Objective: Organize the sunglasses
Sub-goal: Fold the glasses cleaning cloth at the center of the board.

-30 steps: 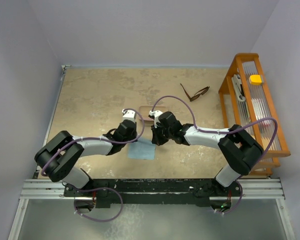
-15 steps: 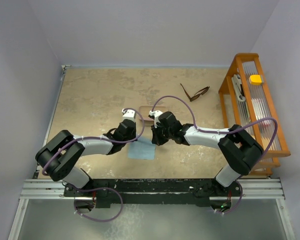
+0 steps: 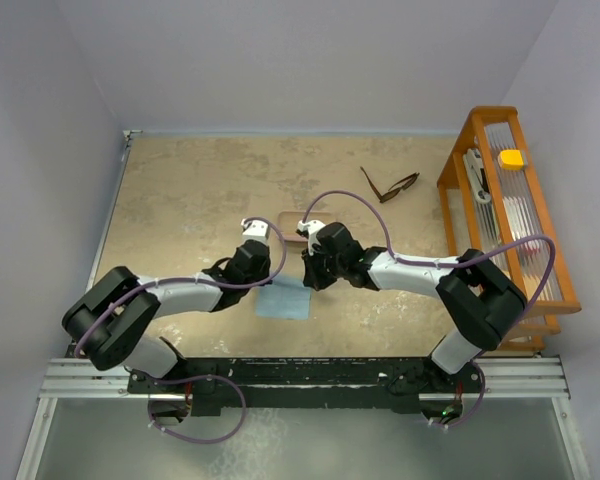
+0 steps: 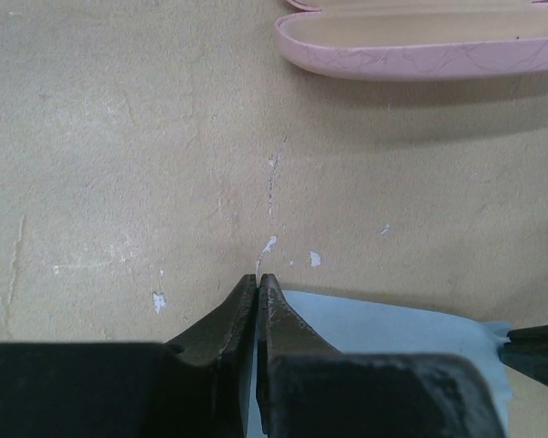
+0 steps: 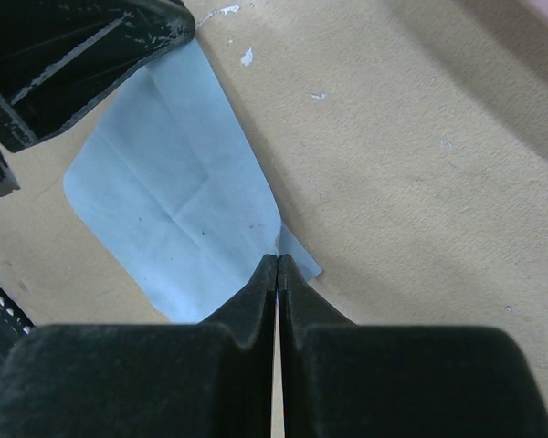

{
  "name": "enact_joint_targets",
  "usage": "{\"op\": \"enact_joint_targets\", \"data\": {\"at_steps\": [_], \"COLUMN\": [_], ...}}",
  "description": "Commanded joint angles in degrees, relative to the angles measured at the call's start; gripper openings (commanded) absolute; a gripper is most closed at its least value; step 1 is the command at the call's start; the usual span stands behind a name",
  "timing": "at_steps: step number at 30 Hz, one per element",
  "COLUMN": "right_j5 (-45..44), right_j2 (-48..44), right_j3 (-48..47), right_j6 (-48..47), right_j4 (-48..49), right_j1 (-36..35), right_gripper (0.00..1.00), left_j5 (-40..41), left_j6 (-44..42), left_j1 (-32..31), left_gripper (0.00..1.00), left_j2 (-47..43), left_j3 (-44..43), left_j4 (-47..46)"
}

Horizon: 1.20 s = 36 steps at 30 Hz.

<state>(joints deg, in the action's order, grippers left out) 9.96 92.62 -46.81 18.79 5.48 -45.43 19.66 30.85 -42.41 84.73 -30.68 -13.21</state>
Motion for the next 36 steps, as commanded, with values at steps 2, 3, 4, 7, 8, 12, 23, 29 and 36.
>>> {"op": "enact_joint_targets", "data": {"at_steps": [2,3,4,7,8,12,23,29,36], "right_j5": [-1.5,-1.5,-1.4,-1.2,-1.1,-0.8,0.8,1.5,1.5], "right_j2": [-0.5,-0.6,-0.6,-0.7,-0.7,-0.9,-2.0,-2.9,-3.9], "right_j3": [-2.7,-2.8,-2.8,-2.5,-2.3,-1.9,0.6,2.3,3.4], "right_j6": [-1.7,-1.7,-1.8,-1.7,-1.7,-1.6,-0.9,-0.4,-0.1], "right_j4": [0.2,0.3,0.3,0.4,0.5,0.6,1.9,2.6,2.8], "right_j1": [-0.3,-0.3,-0.2,-0.3,-0.3,-0.2,-0.2,-0.4,-1.1], "right_gripper": [0.0,0.0,0.0,0.0,0.0,0.0,0.0,0.0,0.0], "left_j5": [1.9,1.9,1.9,1.9,1.9,1.7,2.4,2.6,3.8], "left_j6": [0.8,0.9,1.0,1.3,1.5,2.4,4.2,5.2,5.6], "left_j1": [-0.6,-0.8,-0.8,-1.2,-1.4,-2.2,-4.1,-5.2,-6.4], "left_gripper": [0.0,0.0,0.0,0.0,0.0,0.0,0.0,0.0,0.0], "left_j2": [-4.3,-4.8,-5.1,-6.0,-6.2,-7.7,-11.1,-12.0,-12.8], "left_j3": [0.2,0.3,0.5,0.8,0.9,2.3,4.4,5.4,5.8], "left_j4": [1.5,1.7,1.7,2.3,2.5,2.6,4.1,4.2,5.4]}}
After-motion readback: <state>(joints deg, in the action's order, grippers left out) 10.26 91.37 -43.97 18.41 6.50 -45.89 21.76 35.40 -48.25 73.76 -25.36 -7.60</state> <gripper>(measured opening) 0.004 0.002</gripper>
